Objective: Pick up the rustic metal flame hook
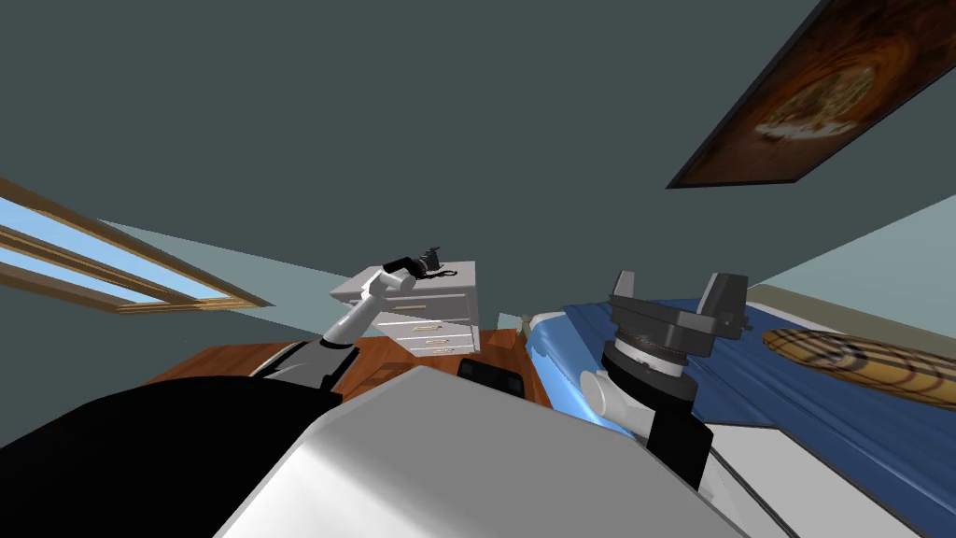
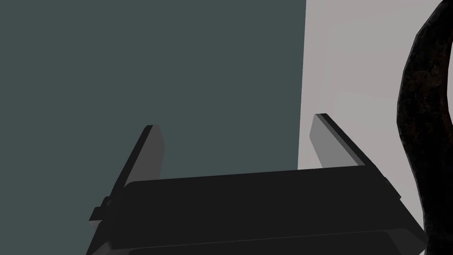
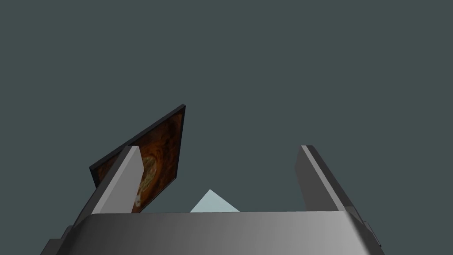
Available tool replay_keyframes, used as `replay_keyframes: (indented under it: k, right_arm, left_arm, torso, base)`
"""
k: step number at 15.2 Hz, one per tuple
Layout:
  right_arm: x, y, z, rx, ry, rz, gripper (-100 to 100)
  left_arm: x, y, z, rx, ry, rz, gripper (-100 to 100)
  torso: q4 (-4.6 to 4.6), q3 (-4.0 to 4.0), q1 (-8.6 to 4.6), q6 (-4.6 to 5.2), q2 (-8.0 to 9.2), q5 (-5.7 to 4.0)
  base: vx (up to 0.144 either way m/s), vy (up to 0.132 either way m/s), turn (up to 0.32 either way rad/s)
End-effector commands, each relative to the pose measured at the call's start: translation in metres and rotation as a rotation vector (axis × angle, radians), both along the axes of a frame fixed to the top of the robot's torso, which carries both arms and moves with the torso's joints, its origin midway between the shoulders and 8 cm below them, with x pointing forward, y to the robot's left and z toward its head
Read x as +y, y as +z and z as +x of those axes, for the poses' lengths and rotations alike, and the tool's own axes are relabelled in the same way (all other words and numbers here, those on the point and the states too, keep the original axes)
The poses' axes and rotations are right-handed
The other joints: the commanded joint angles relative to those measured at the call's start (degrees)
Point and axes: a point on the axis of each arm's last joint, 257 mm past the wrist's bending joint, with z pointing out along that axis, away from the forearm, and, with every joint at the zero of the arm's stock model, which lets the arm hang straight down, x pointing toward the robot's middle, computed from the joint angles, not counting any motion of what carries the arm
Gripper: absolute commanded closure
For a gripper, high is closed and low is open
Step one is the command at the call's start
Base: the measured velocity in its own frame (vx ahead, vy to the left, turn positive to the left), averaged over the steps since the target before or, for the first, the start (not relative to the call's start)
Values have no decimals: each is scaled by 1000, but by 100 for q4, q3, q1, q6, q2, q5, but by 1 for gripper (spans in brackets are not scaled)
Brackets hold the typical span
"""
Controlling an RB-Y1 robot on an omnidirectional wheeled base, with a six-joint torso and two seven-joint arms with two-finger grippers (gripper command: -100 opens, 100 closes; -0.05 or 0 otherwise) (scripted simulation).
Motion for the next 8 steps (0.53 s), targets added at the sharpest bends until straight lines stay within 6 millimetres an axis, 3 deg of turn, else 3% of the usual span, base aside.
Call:
replay_keyframes:
  k: [1, 2, 5, 6, 8]
  right_arm:
    - [0, 0, 0, 0, 0, 0, 0]
    - [0, 0, 0, 0, 0, 0, 0]
    - [0, 0, 0, 0, 0, 0, 0]
    - [0, 0, 0, 0, 0, 0, 0]
    - [0, 0, 0, 0, 0, 0, 0]
  left_arm:
    - [2, -8, 0, 40, 8, 1, -100]
    - [10, 3, 6, 58, 14, -20, -100]
    - [13, -11, 3, 110, 25, -13, -100]
    - [20, 1, 8, 127, 33, -35, -100]
    - [22, -9, 5, 167, 42, -30, -100]
  torso:
    - [0, 0, 0, 0, 0, 0]
    - [0, 0, 0, -1, 1, 1]
    - [0, 0, 0, 0, 0, 0]
    - [0, 0, 0, -1, 0, 1]
    - [0, 0, -1, 1, 0, -1]
  base:
    - [1, 6, 2]
    - [1, 3, -81]
    - [2, 7, -42]
    - [2, 3, -70]
    - [3, 7, -69]
